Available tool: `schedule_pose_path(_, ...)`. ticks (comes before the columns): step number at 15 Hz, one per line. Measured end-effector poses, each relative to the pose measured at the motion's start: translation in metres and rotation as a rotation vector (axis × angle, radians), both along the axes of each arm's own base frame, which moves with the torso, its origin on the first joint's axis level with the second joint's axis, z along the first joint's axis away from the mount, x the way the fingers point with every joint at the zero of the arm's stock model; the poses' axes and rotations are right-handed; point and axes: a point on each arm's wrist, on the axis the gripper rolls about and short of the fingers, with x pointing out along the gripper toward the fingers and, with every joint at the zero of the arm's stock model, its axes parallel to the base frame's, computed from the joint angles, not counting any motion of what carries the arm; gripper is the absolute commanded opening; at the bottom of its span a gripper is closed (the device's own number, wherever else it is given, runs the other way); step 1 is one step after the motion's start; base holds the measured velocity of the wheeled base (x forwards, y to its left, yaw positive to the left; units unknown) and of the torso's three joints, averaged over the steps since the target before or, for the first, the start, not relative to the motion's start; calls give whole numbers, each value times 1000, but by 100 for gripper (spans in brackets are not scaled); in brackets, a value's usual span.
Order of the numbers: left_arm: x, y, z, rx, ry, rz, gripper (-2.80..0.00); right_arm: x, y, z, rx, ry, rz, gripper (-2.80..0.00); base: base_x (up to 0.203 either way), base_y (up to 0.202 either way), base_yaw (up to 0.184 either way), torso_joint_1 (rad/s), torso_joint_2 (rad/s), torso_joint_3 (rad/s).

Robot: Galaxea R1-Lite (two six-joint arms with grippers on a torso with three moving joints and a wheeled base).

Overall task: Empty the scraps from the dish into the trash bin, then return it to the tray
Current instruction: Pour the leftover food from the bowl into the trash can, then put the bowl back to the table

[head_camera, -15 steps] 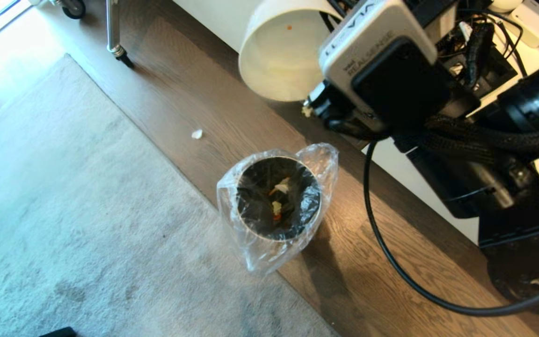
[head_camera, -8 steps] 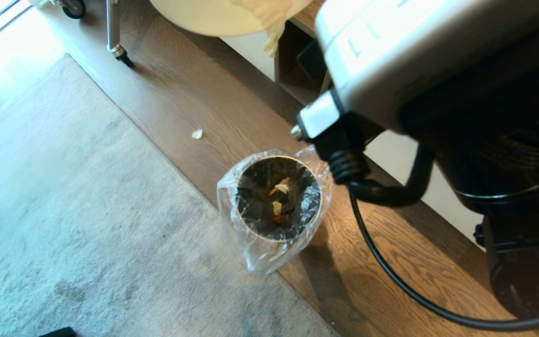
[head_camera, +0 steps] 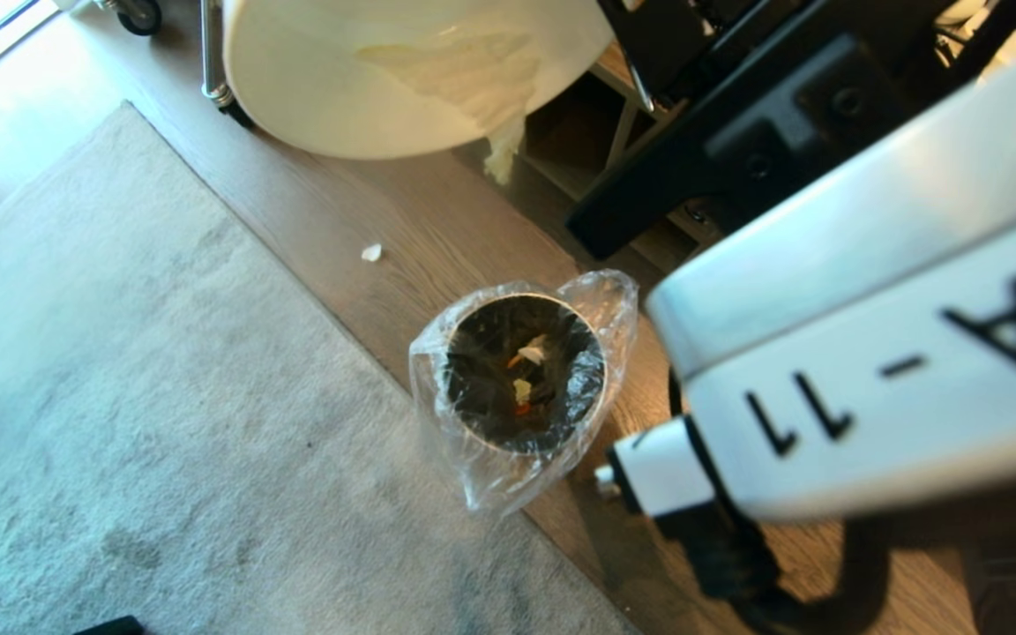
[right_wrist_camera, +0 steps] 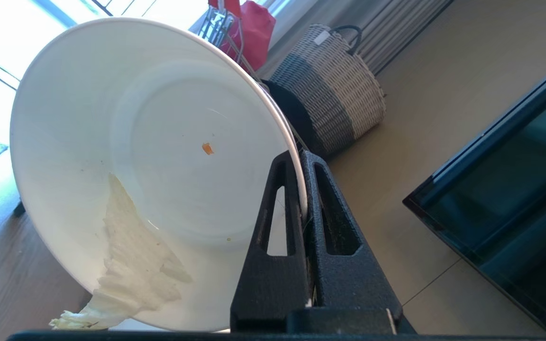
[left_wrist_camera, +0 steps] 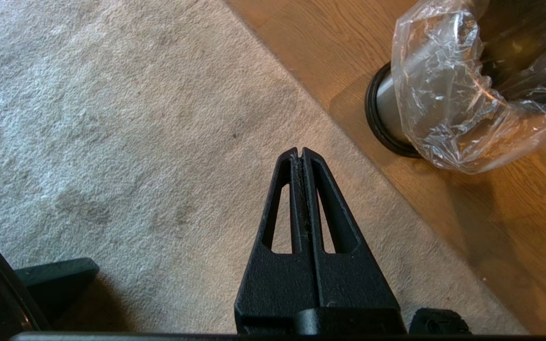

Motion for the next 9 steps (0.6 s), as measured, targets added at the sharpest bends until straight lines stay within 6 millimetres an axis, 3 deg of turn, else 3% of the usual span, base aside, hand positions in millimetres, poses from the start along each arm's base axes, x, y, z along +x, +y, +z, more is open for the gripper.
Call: schedule_pose_path(9,0,0,0,0,0,0,-280,0,-4,25,102,-21,-20,-280,0,0,0,0,0,0)
